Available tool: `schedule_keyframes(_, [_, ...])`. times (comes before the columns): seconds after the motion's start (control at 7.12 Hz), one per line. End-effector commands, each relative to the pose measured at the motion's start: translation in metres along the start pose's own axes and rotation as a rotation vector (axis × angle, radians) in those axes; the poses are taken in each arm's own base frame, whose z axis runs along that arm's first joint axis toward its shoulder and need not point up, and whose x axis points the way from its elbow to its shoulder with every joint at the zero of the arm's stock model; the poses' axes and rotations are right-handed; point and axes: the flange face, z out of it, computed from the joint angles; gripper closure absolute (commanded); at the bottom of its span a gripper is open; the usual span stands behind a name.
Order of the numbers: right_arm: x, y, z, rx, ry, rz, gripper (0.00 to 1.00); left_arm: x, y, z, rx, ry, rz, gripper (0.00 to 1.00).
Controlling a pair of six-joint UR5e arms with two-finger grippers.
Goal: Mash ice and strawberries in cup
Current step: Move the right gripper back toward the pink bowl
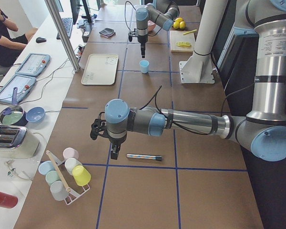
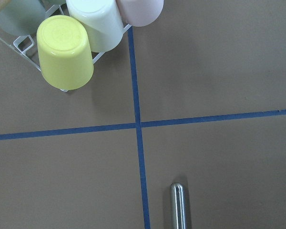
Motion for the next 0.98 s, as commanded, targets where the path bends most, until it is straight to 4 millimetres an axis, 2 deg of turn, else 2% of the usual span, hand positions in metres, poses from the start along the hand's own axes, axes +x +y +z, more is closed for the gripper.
schedule_keyframes(0.0, [0.091,0.0,-0.039,0.076,-0.023,0.028,0.0,0.0,0.001,0.0,-0.001,0.001,-0.001,0.0])
schedule_keyframes(0.14, [0.132,-0.002,-0.052,0.103,-0.021,0.037,0.0,0.0,0.0,-0.001,0.002,0.0,0.0,0.0])
schedule_keyframes(0.28, [0.181,-0.006,-0.074,0.143,-0.013,0.028,0.0,0.002,0.0,-0.002,0.004,0.001,0.005,0.0])
schedule_keyframes(0.42, [0.234,0.006,-0.078,0.152,0.022,0.001,0.0,0.004,0.0,-0.005,0.01,0.001,0.008,0.0])
schedule_keyframes(0.56, [0.277,0.01,-0.08,0.153,0.056,-0.028,0.0,0.004,0.0,-0.005,0.01,0.001,0.008,0.0])
schedule_keyframes(0.7, [0.319,0.008,-0.083,0.136,0.086,-0.086,0.0,0.005,0.0,-0.005,0.011,0.001,0.009,0.0])
schedule_keyframes(0.84, [0.373,0.008,-0.087,0.098,0.097,-0.107,0.0,0.005,0.0,-0.005,0.011,0.001,0.009,0.0])
